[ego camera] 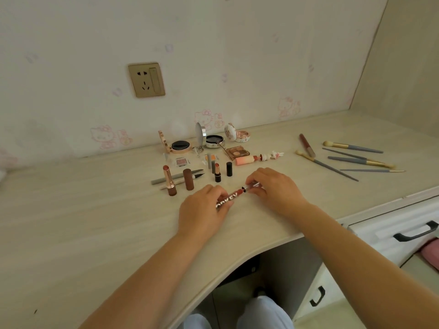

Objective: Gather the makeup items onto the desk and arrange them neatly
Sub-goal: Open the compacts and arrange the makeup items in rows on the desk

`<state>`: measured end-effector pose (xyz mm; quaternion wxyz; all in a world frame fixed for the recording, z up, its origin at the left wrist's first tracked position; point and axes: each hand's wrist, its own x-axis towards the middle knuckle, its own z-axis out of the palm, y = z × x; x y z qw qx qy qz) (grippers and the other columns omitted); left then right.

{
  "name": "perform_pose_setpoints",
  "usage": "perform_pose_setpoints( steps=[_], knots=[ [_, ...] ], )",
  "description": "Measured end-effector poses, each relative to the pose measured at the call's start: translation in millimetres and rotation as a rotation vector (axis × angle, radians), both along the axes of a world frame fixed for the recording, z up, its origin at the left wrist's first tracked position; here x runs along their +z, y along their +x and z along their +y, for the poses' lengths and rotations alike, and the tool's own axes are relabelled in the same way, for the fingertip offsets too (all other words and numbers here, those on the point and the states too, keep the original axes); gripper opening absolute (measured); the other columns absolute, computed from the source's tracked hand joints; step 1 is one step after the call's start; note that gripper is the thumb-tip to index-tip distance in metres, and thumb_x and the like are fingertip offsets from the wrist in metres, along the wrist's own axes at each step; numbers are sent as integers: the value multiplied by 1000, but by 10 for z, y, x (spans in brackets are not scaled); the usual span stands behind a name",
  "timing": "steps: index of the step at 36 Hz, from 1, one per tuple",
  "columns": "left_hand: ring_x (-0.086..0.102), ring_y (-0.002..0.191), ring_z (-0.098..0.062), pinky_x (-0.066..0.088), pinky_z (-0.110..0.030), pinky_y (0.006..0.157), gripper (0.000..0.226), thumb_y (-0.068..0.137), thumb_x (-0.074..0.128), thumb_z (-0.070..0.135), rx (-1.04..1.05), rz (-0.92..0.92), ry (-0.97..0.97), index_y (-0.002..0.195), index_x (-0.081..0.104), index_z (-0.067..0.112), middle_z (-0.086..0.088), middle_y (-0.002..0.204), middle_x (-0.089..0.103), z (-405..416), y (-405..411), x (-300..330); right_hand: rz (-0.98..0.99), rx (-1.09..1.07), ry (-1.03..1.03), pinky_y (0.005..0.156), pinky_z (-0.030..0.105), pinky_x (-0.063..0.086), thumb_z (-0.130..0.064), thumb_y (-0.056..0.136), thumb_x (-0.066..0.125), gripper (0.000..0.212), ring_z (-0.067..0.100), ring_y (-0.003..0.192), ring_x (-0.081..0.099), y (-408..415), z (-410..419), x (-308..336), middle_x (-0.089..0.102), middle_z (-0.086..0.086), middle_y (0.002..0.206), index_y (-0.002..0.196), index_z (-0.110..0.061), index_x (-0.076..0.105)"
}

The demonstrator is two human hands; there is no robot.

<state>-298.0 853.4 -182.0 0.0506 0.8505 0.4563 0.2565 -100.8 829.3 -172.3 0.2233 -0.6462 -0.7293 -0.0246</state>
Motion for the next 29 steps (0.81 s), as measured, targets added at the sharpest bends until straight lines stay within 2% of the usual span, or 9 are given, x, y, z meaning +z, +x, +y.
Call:
perform_pose_setpoints(
  steps=[3, 6, 9, 12, 18, 22, 29],
  knots=[
    [51, 79, -6, 38, -21, 61, 18, 90, 52, 40, -26, 10, -18, 104, 58, 30, 11, 96, 59, 0, 361, -5, 168, -97, 0, 78, 22, 42, -20, 86, 63, 14, 9, 87, 53, 264, 3, -40, 61, -7, 100, 100, -22, 64],
    [45, 80, -4, 31, -19, 61, 22, 92, 50, 36, -49, -8, 10, 112, 57, 29, 9, 100, 58, 37, 709, -2, 311, -175, -22, 78, 24, 44, -14, 82, 66, 15, 12, 83, 54, 517, -10, -100, 63, -2, 97, 96, -21, 65],
    [52, 96, -14, 39, -26, 69, 27, 95, 46, 33, -75, 55, 63, 119, 55, 25, 5, 110, 56, 176, 967, 9, 297, -202, -36, 75, 22, 40, -17, 82, 67, 15, 11, 81, 52, 728, 45, -111, 63, -1, 96, 96, -20, 66],
    [51, 106, -19, 40, -33, 76, 26, 96, 44, 30, -56, 114, 57, 119, 54, 23, 3, 116, 55, 334, 1181, 6, 258, -243, -18, 73, 21, 38, -17, 82, 66, 16, 13, 84, 53, 878, 142, -107, 63, 1, 97, 98, -17, 67],
    [49, 107, -22, 39, -34, 78, 29, 97, 41, 31, 6, 144, 47, 122, 51, 24, 2, 118, 55, 574, 1413, -45, 233, -286, 40, 77, 28, 42, -16, 82, 66, 18, 20, 99, 58, 1003, 382, -129, 60, 2, 105, 99, -15, 67],
    [48, 107, -22, 37, -33, 77, 27, 96, 42, 30, 40, 112, 59, 121, 51, 26, 3, 115, 56, 629, 1437, -108, 231, -274, 56, 77, 28, 44, -15, 82, 65, 17, 19, 99, 60, 1064, 502, -149, 60, 0, 107, 98, -17, 67],
    [51, 107, -24, 36, -33, 79, 26, 96, 39, 22, 80, 198, 127, 121, 49, 23, 1, 116, 57, 724, 1483, -68, 207, -306, 69, 77, 29, 44, -13, 85, 60, 19, 20, 100, 57, 1088, 560, -198, 58, 2, 108, 103, -15, 65]
  ],
)
